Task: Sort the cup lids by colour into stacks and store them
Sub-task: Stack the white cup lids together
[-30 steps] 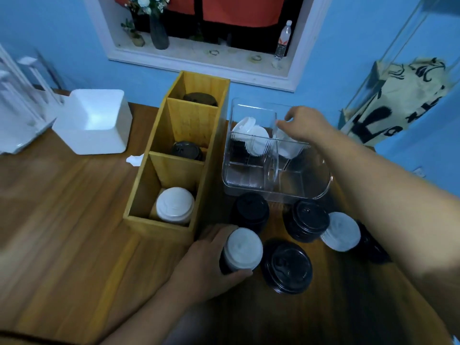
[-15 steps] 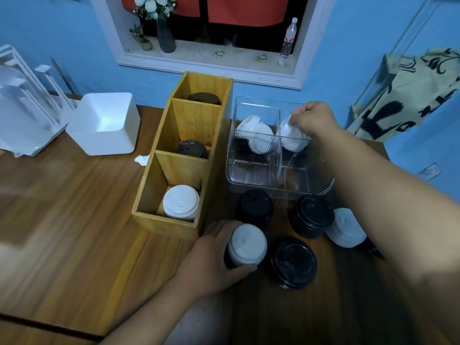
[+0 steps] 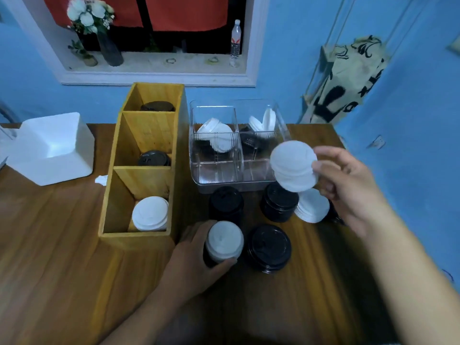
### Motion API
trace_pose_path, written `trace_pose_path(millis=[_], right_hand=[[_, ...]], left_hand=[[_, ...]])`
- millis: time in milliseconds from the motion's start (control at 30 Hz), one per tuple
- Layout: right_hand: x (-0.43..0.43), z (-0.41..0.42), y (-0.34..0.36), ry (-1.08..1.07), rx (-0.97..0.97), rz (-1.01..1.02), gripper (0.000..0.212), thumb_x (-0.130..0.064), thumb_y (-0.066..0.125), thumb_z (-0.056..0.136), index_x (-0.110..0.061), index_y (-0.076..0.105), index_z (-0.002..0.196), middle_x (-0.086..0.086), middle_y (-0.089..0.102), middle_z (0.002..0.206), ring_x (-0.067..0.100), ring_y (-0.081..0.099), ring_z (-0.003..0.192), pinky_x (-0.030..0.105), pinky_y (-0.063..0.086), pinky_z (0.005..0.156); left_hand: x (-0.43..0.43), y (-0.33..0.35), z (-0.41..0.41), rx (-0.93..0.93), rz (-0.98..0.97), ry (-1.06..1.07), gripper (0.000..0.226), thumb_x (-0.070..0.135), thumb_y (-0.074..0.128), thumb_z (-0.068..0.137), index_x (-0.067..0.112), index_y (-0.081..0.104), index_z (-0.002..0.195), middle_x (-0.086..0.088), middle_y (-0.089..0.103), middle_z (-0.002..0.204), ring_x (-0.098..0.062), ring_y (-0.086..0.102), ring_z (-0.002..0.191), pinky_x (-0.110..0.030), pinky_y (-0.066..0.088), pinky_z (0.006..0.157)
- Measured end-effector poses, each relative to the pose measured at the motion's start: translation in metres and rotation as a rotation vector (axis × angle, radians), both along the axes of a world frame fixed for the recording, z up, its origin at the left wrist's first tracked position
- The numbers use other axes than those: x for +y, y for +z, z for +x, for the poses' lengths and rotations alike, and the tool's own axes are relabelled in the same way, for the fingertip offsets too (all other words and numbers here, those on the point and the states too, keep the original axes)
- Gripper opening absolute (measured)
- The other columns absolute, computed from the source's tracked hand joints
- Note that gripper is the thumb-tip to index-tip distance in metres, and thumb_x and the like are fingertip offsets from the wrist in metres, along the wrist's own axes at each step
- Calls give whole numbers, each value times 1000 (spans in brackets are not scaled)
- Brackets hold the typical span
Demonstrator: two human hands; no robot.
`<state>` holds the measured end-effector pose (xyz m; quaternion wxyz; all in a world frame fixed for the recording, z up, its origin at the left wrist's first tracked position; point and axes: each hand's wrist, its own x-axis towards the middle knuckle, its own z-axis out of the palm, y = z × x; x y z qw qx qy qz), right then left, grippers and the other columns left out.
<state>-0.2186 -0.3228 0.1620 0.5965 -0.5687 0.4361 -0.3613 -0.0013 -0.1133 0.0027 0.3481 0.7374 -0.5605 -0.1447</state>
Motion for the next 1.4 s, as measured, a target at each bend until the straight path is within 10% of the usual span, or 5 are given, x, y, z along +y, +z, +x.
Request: trace_pose_path(millis=[267,533,900,1167,1400], right_hand=[[74,-112,-102,-188,48,364,28,-7,65,92,-6,67,121,11,58,79,11,31,51,23,22,44],[91,-123,-105,-99,552,53,12,-19,66,98,-26,70,107,8,70,78,8,57,56,23,50,59],[57,-109,-95,594,846,-208,77,-18,80,82,-49,45,143,-25,38,150,-4,30,141,26,26,117],[56,-89,-97,-30,1387,-253,90,-92,44,74,-29,46,138,7,53,130,30,65,104,36,51,72],[62,-110,-103,138,1119,-236,80,-75,51,86,-35,35,153,-3,40,153,26,33,142,44,37,109]], left_hand=[[-3,-5,2,-19,-1,-8,82,65,76,73,24,50,140,6,56,133,-10,52,123,-22,40,101],[-3,-4,1,-17,5,-28,81,60,77,75,22,47,140,4,54,132,-12,49,122,-30,44,100],[-2,-5,3,3,-29,-86,76,57,77,76,24,48,138,6,54,128,-11,50,119,-29,42,99],[-4,-5,2,16,-42,-78,79,62,78,75,25,48,138,10,52,126,-10,49,118,-31,44,98],[-4,-5,3,17,-36,-77,82,67,72,74,22,49,139,5,56,129,-11,51,119,-30,44,100]])
